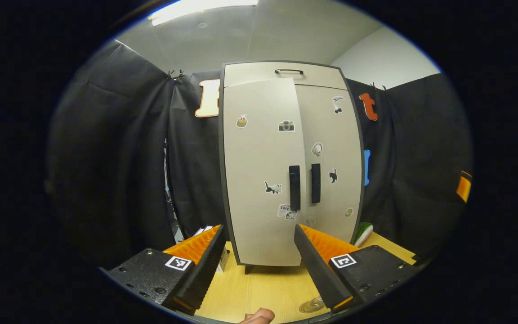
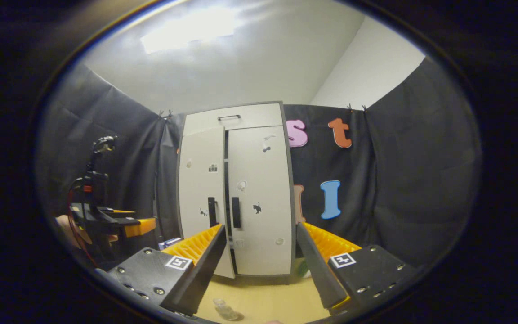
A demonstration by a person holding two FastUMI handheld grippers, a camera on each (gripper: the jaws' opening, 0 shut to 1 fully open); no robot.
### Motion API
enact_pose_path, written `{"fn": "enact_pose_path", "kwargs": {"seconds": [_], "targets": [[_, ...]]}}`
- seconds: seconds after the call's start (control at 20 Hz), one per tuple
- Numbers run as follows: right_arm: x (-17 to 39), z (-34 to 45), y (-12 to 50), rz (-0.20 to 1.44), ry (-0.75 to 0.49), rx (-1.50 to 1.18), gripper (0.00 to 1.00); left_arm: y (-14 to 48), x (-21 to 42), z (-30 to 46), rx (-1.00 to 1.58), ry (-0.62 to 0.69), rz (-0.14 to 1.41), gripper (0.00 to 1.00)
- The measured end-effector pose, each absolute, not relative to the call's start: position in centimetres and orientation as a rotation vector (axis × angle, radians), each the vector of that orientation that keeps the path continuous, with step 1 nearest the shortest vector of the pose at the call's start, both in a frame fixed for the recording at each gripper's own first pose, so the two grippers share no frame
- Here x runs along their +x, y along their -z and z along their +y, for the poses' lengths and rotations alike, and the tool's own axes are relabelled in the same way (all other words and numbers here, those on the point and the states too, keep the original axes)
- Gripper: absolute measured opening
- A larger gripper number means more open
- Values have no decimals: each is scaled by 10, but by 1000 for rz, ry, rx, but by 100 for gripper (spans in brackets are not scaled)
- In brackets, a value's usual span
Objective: Grasp the bottle in the cabinet with the left hand and place it on the coaster, then close the right door with the right hand and the left door with the left hand.
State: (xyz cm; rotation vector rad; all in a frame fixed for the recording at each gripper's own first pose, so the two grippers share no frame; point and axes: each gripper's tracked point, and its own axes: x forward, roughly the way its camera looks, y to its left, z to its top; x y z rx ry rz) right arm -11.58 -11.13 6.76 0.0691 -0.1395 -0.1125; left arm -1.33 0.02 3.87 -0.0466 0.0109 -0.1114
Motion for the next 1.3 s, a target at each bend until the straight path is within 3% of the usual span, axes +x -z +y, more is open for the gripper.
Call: {"fn": "enact_pose_path", "kwargs": {"seconds": [0.25,0.5,1.3], "targets": [[-113,-110,-66,-123,187,101,96,-14,-32,-4,-46,187,75,97],[-121,-101,-59,-98,239,93,96,-22,-23,-4,-19,212,32,97],[-147,-69,-62,-105,271,71,93,-20,-23,-5,-17,286,-24,96]]}}
